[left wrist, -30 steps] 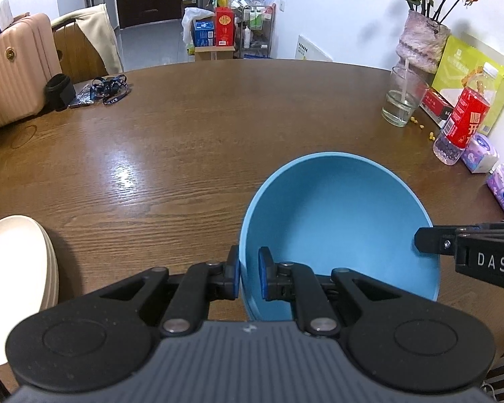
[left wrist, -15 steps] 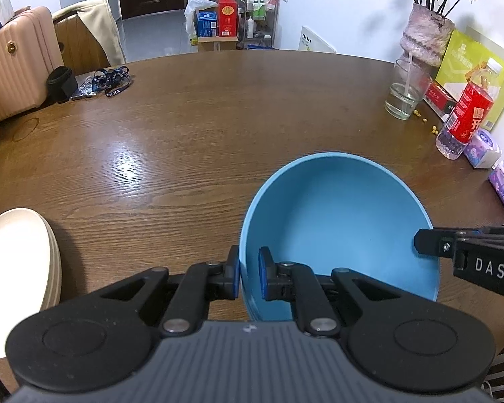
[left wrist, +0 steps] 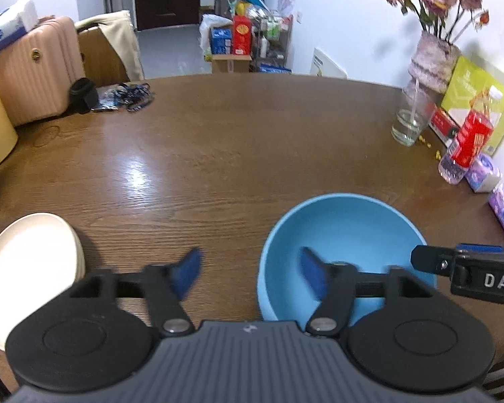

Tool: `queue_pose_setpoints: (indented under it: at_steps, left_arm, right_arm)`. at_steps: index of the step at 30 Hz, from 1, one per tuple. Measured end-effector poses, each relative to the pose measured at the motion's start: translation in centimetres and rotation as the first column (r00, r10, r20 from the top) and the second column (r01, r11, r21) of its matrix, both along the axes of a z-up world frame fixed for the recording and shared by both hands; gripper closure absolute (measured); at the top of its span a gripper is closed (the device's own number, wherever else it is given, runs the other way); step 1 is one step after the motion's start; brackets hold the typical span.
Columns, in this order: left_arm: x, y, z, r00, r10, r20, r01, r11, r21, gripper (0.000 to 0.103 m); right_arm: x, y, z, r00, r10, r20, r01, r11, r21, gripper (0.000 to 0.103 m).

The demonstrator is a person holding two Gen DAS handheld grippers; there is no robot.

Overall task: Organize plates and bowls
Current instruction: 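Open both tools to release the three nested blue bowls, then reposition both open tools down around the rim of the bowl stack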

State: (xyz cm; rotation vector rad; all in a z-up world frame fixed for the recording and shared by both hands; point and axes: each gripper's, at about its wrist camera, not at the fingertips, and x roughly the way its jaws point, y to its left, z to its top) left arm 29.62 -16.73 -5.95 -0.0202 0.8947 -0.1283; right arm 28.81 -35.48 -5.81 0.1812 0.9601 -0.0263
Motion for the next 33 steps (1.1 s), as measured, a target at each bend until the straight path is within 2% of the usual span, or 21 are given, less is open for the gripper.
queue_pose_setpoints:
  at_steps: [1,3,4,8,9,10,19,33]
  left_arm:
    - [-0.2,0.2,0.3,1.000,0.005,0.006,-0.005,1.000,-0.006,0.015]
    - [-0.7,0.7,0.8,1.000,0.012,0.014,-0.011,1.000,-0.022,0.008]
    - [-0.9,0.9,0.9,1.000,0.014,0.013,-0.014,0.999,-0.032,0.001]
    - [-1.9,1.6,1.1,1.000,0.025,0.000,-0.025,0.998,-0.057,0.000]
    - [-2.2,1.8,1.1,1.000,0.030,-0.004,-0.030,0.998,-0.059,0.000]
    - [-2.4,1.9,1.1,0.999,0.034,-0.006,-0.034,0.997,-0.064,0.000]
    - [-3.8,2.7,0.3,0.997,0.068,-0.047,-0.071,0.995,-0.069,0.000]
    - [-4.3,2.2,0.2,0.996,0.073,-0.051,-0.076,0.995,-0.057,0.000]
  right_arm:
    - [-0.2,-0.1,0.2,1.000,-0.002,0.007,0.002,1.000,0.003,0.029]
    - [-0.6,-0.3,0.5,1.000,-0.006,0.017,0.006,1.000,0.012,0.019]
    - [-0.8,-0.4,0.6,1.000,-0.007,0.019,0.006,1.000,0.017,0.014]
    - [-1.6,-0.6,0.8,1.000,-0.008,0.018,0.008,1.000,0.024,0.009]
    - [-1.8,-0.6,0.8,1.000,-0.007,0.013,0.007,1.000,0.025,0.002]
    - [-2.0,-0.7,0.8,1.000,-0.007,0.010,0.007,1.000,0.025,0.000]
    - [-3.5,-1.2,0.7,1.000,-0.009,0.005,0.008,0.999,0.038,0.000]
    - [-3.6,-0.8,0.2,0.999,0.028,-0.018,-0.027,0.999,0.037,0.000]
